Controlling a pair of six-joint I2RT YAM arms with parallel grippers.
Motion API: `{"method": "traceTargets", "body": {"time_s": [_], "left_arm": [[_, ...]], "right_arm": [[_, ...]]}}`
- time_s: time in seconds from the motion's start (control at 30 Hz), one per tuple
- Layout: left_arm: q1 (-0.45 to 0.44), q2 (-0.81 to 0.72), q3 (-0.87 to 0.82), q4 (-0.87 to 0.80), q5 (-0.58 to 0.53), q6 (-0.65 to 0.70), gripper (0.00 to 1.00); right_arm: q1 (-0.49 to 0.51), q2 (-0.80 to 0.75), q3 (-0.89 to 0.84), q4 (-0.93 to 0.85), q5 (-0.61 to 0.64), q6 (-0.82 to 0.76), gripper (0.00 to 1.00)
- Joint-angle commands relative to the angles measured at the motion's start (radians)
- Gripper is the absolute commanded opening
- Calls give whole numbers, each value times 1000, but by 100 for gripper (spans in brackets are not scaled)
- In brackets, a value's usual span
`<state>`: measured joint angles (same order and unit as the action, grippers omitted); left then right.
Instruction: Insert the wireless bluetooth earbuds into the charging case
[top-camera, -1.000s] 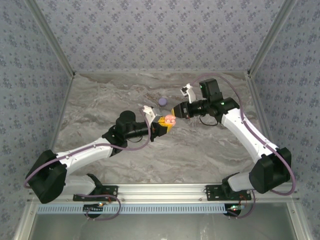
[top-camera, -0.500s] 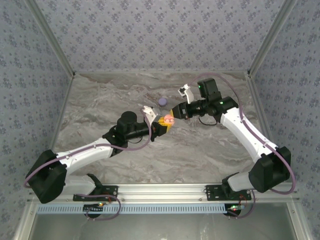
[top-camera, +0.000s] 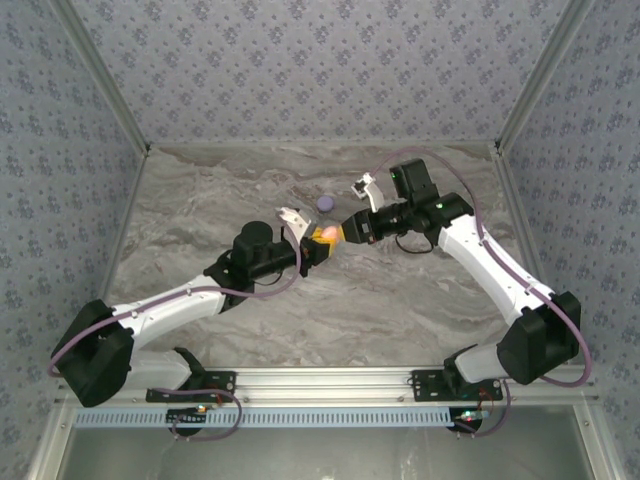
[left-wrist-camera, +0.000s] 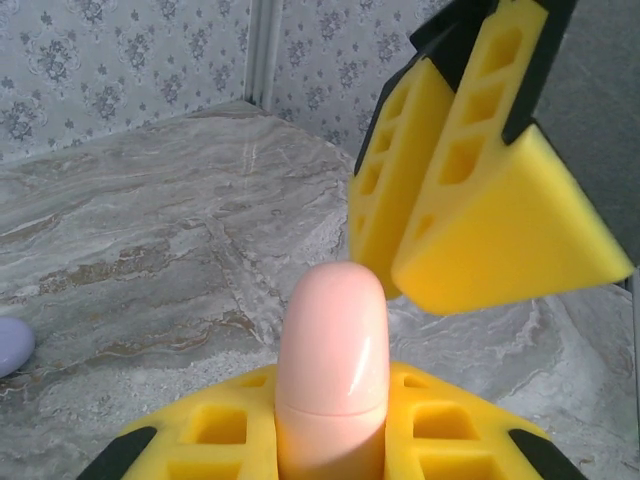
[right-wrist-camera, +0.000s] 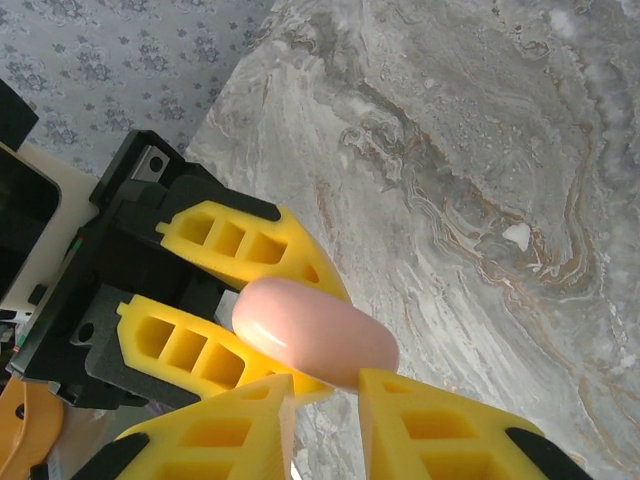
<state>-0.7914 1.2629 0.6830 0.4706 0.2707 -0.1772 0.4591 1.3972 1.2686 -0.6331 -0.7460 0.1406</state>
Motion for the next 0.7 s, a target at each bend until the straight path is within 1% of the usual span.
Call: {"method": "traceTargets", "body": {"time_s": [0.0, 0.13, 0.2, 0.3, 0.37, 0.5, 0.53, 0.67], "left_arm": [[4, -26, 20, 40, -28, -15, 11], [5, -18, 39, -46, -107, -24, 11], [7, -5, 52, -102, -152, -38, 11], [15, 23, 68, -160, -215, -86, 11], [28, 45, 71, -177, -240, -132, 10], [97, 104, 81, -212, -224, -288, 9], [110, 118, 88, -230, -219, -309, 9], [159, 206, 166, -380, -181, -387, 10]], "right_arm": [[9, -10, 28, -38, 20, -13, 28], [4, -24, 18, -33, 132, 7, 30], [-6, -34, 8, -30, 216, 25, 30], [-24, -43, -7, -31, 340, 52, 31], [-41, -44, -16, -32, 385, 70, 31], [-72, -51, -44, -22, 400, 90, 31], [-76, -51, -48, -20, 400, 92, 31], [-89, -51, -64, -18, 407, 97, 32]]}}
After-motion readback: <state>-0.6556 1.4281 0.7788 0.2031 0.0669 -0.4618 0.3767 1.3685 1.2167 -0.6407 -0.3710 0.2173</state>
